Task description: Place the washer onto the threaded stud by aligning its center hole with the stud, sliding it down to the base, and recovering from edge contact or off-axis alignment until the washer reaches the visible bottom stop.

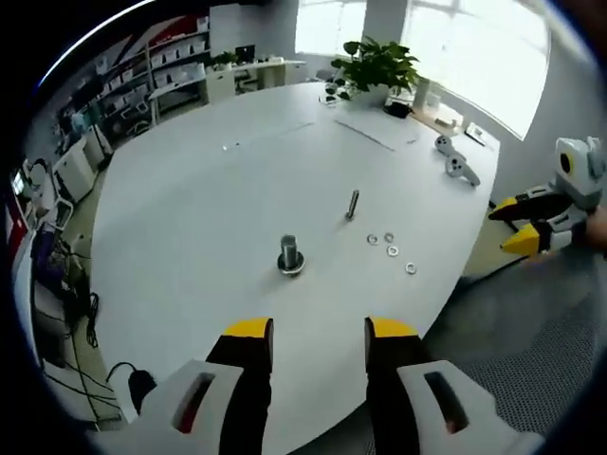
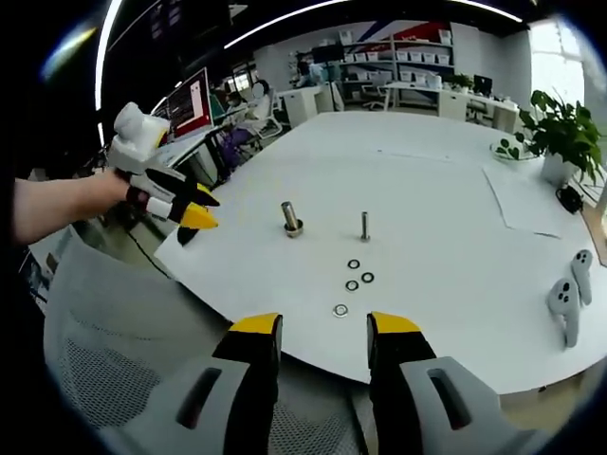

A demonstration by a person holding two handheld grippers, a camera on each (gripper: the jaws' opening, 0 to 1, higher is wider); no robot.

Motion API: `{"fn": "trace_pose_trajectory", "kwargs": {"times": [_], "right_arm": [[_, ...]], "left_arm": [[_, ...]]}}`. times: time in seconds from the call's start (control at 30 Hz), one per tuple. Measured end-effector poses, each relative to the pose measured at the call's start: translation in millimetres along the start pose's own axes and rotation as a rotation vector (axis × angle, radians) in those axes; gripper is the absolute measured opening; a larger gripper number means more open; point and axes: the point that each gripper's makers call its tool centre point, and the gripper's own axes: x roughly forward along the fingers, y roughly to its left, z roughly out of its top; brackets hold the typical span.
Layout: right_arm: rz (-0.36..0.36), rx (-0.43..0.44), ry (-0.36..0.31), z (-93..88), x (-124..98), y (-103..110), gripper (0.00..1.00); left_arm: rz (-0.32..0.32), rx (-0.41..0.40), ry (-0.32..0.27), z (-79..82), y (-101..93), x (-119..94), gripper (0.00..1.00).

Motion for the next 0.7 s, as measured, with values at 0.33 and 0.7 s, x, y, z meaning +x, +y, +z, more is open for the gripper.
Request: {"fn": "trace_pose_trajectory", "kwargs": {"times": [0.33, 0.7], "right_arm": [[-0.066, -0.008, 0.043, -7.2, -1, -10, 0.38], [-0.082, -0.040, 0.096, -15.3, 0, -11, 0.38]], "left_arm": [[-0.008, -0.051, -0.071, -17.7, -4.2, -42, 0.36], [-0.038, -0.099, -0.128, -37.1, -20.8, -74, 0.40]]}}
